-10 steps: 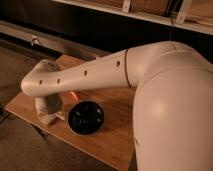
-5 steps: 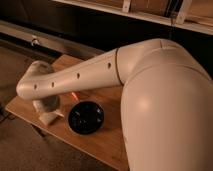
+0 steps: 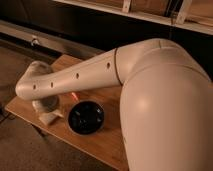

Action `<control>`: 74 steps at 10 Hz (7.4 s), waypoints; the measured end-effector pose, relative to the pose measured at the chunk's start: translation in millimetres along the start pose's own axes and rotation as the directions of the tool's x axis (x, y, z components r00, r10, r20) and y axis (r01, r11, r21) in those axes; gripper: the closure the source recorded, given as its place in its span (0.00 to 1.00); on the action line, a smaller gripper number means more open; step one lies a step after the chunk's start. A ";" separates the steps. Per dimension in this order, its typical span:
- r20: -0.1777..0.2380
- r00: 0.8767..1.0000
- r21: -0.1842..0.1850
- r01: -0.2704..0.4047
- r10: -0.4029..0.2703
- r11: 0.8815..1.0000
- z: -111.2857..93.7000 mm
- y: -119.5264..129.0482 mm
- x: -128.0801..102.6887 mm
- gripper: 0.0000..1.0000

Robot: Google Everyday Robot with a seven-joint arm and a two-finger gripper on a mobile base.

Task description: Place the eraser in the ceramic cup

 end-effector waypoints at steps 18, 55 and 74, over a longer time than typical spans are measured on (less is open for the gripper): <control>0.106 0.985 -0.109 0.150 -0.139 0.983 30.6 43.2 -17.5 0.35; -0.209 0.973 0.001 0.106 -0.103 0.994 130.5 30.2 -93.7 0.35; -0.271 0.956 0.000 0.115 -0.111 0.993 140.5 33.1 -90.6 1.00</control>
